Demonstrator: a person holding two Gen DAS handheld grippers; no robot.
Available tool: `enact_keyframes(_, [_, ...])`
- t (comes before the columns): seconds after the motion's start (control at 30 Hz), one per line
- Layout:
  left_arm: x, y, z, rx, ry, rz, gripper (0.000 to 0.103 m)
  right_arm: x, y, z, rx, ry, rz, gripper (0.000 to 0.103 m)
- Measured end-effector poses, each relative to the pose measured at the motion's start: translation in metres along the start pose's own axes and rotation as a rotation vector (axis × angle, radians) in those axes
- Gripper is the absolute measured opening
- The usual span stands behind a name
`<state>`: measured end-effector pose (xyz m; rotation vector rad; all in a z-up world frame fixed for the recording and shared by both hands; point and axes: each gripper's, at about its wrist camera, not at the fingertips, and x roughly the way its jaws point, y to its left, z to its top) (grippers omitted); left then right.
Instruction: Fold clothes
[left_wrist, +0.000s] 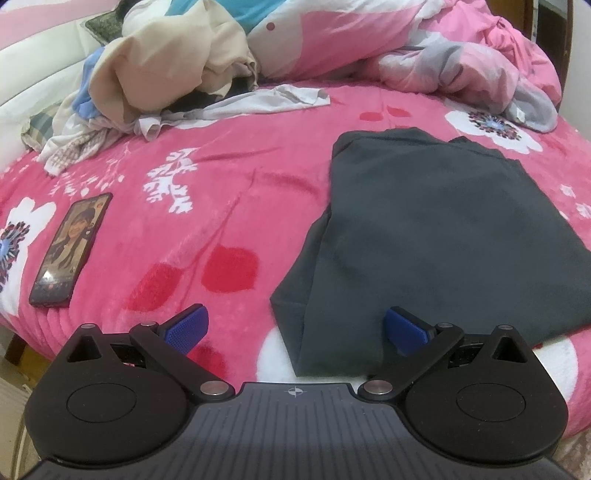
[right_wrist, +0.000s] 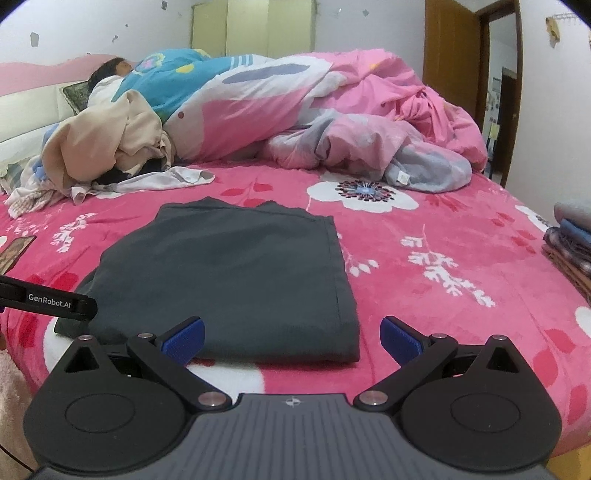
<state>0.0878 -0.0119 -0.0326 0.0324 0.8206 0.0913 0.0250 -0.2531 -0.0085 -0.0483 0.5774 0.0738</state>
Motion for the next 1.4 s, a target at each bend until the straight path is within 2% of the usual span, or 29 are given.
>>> enact_keyframes(0.37, [0.005,-0.003,-0.002,0.014,0.004,0.015,0.103,0.005,-0.010,-0.002,0.075,0.007,0.010,0.103])
enact_keyframes(0.53, [0.007,0.005,-0.005,-0.011,-0.012,-0.035,0.103,0.007,-0.022,-0.003,0.144,-0.016,0.030,0.103])
enact_keyframes(0.67, [0.010,0.014,-0.008,-0.051,-0.023,-0.090,0.103,0.008,-0.030,-0.006,0.153,-0.074,0.050,0.103])
enact_keyframes(0.97, [0.011,0.018,-0.016,-0.061,-0.062,-0.138,0.103,0.020,-0.044,-0.006,0.218,-0.085,0.109,0.103])
enact_keyframes(1.4, [0.008,0.024,-0.026,-0.069,-0.081,-0.185,0.103,0.032,-0.057,-0.005,0.354,0.025,0.152,0.103])
